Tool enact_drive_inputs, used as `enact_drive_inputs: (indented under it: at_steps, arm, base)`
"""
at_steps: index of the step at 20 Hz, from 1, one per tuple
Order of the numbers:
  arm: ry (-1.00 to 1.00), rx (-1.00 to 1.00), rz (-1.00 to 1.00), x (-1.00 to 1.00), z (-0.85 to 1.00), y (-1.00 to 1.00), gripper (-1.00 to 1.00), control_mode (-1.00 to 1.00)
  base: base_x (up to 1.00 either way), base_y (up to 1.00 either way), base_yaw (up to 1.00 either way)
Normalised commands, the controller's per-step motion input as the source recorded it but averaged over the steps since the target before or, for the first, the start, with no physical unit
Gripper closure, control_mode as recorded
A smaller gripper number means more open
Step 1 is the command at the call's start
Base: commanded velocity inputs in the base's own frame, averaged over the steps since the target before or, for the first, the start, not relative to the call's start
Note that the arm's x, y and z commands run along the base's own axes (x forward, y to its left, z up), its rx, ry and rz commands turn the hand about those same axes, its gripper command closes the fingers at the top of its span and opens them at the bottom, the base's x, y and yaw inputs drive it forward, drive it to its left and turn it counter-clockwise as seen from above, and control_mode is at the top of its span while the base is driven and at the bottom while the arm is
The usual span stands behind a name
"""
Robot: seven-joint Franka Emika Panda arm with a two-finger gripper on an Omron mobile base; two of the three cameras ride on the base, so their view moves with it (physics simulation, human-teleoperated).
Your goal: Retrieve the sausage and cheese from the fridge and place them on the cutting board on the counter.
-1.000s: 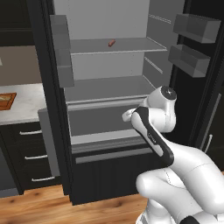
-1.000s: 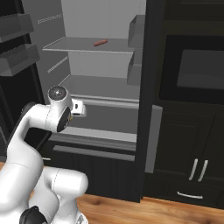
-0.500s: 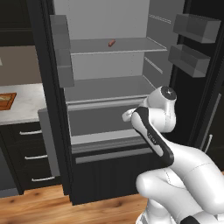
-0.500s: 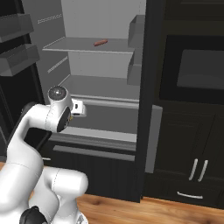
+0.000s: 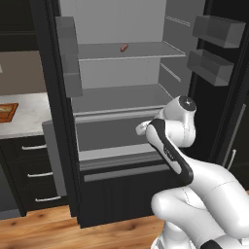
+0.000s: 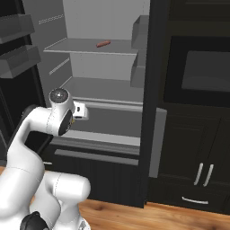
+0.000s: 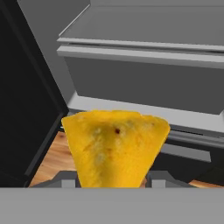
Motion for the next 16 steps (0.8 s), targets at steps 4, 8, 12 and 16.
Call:
enact_drive_inputs:
  at_steps: [4,8,12,16]
  arm:
    - [0.0,0.0,0.0,0.0,0.0,0.0,1.0,1.0]
    - [0.0,0.0,0.0,0.0,0.0,0.0,1.0,1.0]
    - [0.0,0.0,0.0,0.0,0.0,0.0,1.0,1.0]
    - [0.0,0.0,0.0,0.0,0.0,0.0,1.0,1.0]
  base:
    - [-0.63,-0.01,-0.01]
    - [-0.47,0.23,0.0]
    - [-0.38,0.65,0.0]
    - [-0.37,0.82,-0.03]
